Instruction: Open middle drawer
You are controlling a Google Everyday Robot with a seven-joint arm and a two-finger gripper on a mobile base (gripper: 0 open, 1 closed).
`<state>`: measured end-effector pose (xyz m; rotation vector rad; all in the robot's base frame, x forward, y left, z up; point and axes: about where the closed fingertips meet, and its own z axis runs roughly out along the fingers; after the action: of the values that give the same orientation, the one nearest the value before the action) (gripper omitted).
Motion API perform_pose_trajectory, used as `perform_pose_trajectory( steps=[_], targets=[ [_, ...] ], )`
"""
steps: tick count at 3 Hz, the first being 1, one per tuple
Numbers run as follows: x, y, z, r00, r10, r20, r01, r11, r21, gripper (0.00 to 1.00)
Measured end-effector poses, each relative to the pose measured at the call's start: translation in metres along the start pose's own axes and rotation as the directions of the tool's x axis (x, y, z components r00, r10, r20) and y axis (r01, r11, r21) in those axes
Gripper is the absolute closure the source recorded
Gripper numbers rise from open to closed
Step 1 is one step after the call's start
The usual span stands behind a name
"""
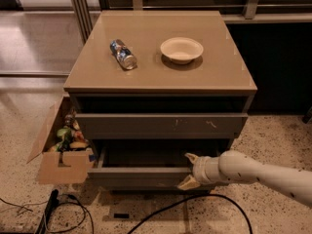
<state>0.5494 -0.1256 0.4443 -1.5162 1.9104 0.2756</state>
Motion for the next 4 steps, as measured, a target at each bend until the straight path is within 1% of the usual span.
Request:
perform_pose_trajectory(
  steps=[1,2,3,4],
  targets=[
    [0.011,0.002,0.009,1.000,0.024,0.004,-0.024,0.9997,-0.006,0.51],
    [0.025,0.007,0.012,0.998,0.056,0.002,-0.056,0.9984,-0.010,0.82],
    [0.023,0.006,0.010,0.998,0.056,0.002,-0.056,0.9984,-0.010,1.00],
    [0.022,0.005,0.010,0.998,0.056,0.003,-0.056,0.9984,-0.010,1.00]
  ],
)
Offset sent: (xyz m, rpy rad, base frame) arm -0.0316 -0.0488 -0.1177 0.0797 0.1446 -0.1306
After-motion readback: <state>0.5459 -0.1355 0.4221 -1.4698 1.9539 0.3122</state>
